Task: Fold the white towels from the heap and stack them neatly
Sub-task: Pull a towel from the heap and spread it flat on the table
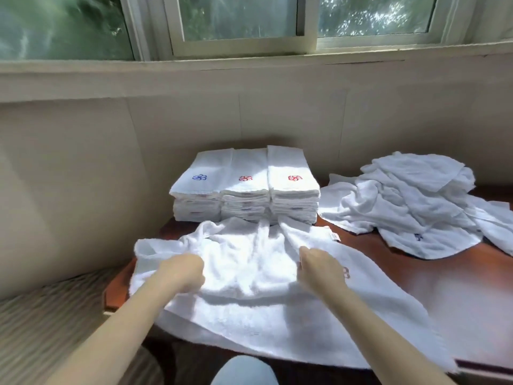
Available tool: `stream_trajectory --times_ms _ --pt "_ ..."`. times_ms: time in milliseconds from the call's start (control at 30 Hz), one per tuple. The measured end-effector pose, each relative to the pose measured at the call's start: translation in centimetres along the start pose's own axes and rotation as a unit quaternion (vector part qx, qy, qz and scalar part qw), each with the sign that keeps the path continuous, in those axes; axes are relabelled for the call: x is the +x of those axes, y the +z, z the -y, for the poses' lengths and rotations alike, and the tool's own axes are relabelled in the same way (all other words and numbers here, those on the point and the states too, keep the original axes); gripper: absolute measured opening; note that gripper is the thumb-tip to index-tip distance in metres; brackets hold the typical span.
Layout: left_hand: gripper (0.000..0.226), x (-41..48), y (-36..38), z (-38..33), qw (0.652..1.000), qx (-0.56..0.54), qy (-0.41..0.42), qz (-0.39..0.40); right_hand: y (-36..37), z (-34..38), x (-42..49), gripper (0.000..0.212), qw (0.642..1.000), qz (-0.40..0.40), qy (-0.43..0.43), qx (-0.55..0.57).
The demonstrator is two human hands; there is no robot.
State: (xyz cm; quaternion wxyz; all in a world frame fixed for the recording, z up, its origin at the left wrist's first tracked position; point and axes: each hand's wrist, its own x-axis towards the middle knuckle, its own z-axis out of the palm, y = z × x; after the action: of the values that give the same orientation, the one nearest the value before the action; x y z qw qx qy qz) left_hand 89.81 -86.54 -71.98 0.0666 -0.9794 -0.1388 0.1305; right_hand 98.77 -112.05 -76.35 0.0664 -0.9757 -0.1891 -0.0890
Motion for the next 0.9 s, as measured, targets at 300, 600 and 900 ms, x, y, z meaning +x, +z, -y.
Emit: stream_trajectory --times_ms 300,600,900 --pt "0.068 2.9 6.8 3.3 0.937 -0.239 -0.247 -0.066 3.4 -0.3 1.8 0.070 0.987 0.141 0.075 -0.023" --pt "0.051 2.2 7.8 10.9 0.923 -0.197 -0.328 -0.043 4.5 0.5 1.9 0.054 0.984 0.082 0.159 -0.013" --pt "0.038 7.8 5.5 3.6 0.958 -0.185 -0.136 -0.174 6.3 -2.6 4.8 0.046 0.991 0.087 0.077 0.063"
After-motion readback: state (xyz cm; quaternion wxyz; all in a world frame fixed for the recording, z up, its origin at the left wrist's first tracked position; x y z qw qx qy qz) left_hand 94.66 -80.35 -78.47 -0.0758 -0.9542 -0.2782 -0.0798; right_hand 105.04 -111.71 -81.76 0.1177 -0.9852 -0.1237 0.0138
